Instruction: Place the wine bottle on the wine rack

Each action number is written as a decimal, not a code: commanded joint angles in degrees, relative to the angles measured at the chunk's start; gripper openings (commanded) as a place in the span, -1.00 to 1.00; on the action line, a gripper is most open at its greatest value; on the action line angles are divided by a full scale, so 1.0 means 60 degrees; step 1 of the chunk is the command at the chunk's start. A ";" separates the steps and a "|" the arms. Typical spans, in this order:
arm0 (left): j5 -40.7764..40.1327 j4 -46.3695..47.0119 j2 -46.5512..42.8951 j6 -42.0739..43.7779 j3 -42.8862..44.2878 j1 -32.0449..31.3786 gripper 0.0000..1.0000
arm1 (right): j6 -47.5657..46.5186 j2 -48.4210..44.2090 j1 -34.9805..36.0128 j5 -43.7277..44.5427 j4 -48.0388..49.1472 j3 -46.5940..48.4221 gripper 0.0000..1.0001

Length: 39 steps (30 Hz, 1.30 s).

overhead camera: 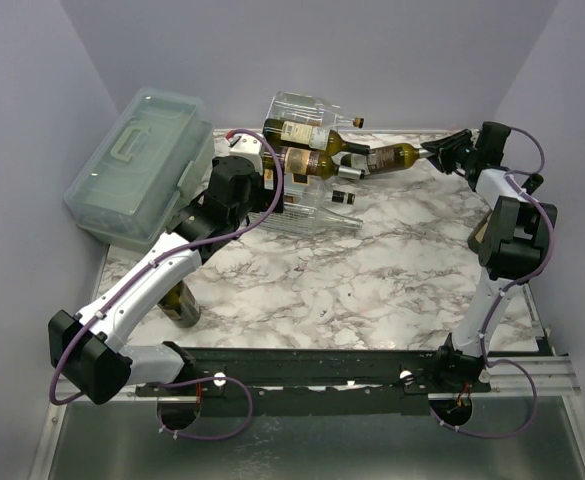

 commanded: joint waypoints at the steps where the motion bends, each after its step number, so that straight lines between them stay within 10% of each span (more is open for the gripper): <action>1: 0.0140 0.0014 0.0051 -0.0036 0.0063 -0.0066 0.97 | 0.0331 0.0059 0.0027 -0.0114 0.0771 -0.0143 -0.99; 39: 0.0138 -0.0038 0.0292 -0.0023 0.0114 -0.0080 0.97 | 0.4141 0.1846 0.0032 -0.1117 0.4097 0.0430 -0.99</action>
